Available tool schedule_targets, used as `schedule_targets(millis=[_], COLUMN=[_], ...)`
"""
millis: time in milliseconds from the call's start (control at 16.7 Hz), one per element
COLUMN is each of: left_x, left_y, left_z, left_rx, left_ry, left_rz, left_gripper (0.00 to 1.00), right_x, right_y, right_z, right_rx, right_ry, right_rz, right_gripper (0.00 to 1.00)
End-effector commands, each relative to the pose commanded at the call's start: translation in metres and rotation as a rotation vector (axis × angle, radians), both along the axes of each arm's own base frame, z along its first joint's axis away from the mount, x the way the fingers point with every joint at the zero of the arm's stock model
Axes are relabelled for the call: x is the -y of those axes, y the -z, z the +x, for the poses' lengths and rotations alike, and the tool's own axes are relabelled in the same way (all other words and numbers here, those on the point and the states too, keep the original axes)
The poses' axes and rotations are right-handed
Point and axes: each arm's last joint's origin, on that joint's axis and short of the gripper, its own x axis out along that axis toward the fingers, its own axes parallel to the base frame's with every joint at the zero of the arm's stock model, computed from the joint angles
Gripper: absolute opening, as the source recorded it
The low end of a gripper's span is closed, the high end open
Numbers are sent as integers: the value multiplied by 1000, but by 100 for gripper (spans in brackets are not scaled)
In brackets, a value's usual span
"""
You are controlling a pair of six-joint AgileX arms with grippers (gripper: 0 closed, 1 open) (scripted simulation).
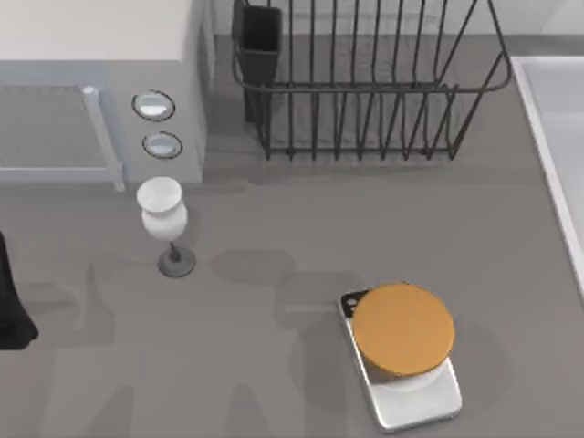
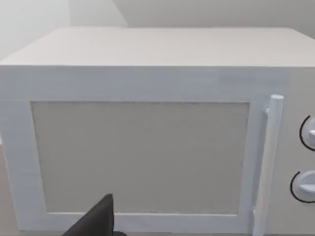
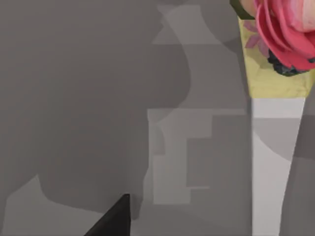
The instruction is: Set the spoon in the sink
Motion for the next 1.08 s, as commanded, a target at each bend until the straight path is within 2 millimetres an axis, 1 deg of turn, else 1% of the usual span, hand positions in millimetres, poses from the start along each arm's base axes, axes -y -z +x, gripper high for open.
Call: schedule_targets(millis=[180,240,360,480,600,900,1020,1080], left_x=[0,0,0,0,0,0,0,0], left_y=[0,0,0,0,0,0,0,0], left_z=[0,0,0,0,0,0,0,0], left_rx=[0,0,0,0,0,0,0,0], left_ry=[0,0,0,0,0,0,0,0], left_rz=[0,0,0,0,0,0,0,0], left_gripper=[100,100,100,100,100,100,100,100], right_x=[0,0,1,3,4,1,0,0], right_y=[0,-22,-25,-38,-56,-110,-121,-122], right_z=[0,1,2,5,6,2,1,1], right_rx=[0,19,22,23,12,4,18,19], right_ry=[0,17,17,15,14,16,17,17], right_rz=[0,7,5,4,11,15,7,7], right_gripper=[0,0,0,0,0,0,0,0])
